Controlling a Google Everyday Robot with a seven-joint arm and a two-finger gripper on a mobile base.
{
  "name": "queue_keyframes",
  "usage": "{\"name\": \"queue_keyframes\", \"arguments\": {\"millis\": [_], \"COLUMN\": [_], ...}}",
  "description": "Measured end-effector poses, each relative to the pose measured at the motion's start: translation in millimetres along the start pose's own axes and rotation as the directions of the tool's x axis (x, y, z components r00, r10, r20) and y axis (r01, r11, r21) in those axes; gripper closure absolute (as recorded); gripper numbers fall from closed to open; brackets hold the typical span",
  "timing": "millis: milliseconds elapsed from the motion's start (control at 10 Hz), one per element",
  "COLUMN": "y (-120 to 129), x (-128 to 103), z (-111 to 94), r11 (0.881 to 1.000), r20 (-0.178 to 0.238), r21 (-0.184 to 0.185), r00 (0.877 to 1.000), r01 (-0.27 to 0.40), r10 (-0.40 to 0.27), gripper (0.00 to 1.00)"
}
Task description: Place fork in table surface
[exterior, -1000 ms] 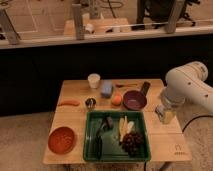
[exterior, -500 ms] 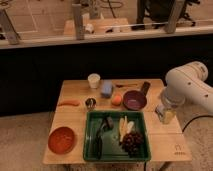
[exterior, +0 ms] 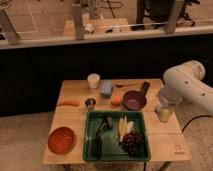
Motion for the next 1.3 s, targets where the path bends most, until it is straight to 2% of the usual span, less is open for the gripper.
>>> {"name": "queue_keyframes", "arguments": {"millis": [200,500,700,800,900,1000,1300], "y": [-33.9,-101.9,-154.4,-170.6,-184.1,-193.0,-194.7], "x": [-13.2,-38.7,-50.4,-60.0,-69.0,-67.8,-68.8], "z": [7.4,16.4,26.3,31.7,35.1,39.6,39.7], "r11": [0.999,0.995,0.99,0.989,0.988,0.987,0.987], "r20": [0.023,0.064,0.111,0.127,0.145,0.142,0.145], "r21": [0.027,0.089,0.122,0.128,0.134,0.138,0.139], "r00": [1.0,0.996,0.991,0.988,0.985,0.985,0.984], "r01": [0.019,0.054,0.067,0.075,0.079,0.079,0.079], "r10": [-0.02,-0.06,-0.08,-0.091,-0.098,-0.099,-0.099], "gripper": [0.2,0.2,0.2,0.2,0.2,0.2,0.2]}}
